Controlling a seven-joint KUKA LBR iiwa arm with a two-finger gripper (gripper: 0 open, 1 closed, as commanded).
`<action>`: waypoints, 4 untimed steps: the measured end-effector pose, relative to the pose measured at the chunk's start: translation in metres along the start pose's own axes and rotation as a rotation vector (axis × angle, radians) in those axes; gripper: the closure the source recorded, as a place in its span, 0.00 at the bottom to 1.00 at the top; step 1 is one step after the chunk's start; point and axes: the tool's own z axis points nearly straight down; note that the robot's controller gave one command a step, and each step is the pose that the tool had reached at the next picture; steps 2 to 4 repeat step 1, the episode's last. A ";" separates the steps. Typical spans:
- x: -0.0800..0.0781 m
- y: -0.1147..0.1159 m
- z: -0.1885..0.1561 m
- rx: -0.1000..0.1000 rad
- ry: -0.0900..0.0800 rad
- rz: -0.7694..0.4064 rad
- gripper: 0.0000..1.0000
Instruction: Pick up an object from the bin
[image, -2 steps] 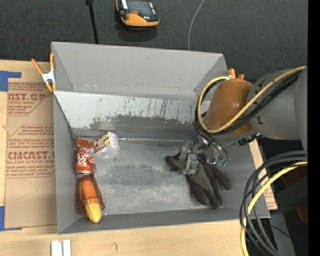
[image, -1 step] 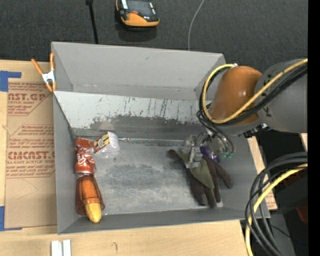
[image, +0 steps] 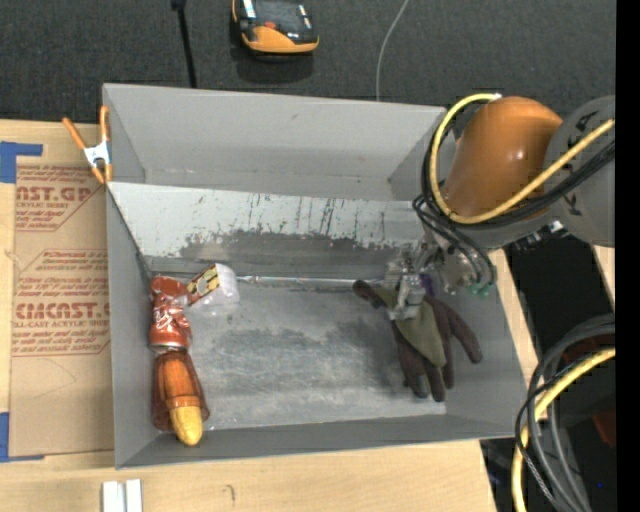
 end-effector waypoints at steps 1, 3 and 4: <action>0.004 -0.009 -0.076 0.000 -0.001 0.002 1.00; 0.004 -0.009 -0.076 0.000 -0.001 0.002 1.00; 0.004 -0.009 -0.076 0.000 -0.001 0.002 1.00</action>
Offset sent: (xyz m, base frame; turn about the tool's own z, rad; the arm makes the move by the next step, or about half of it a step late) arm -0.0081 0.0007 0.0971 0.0333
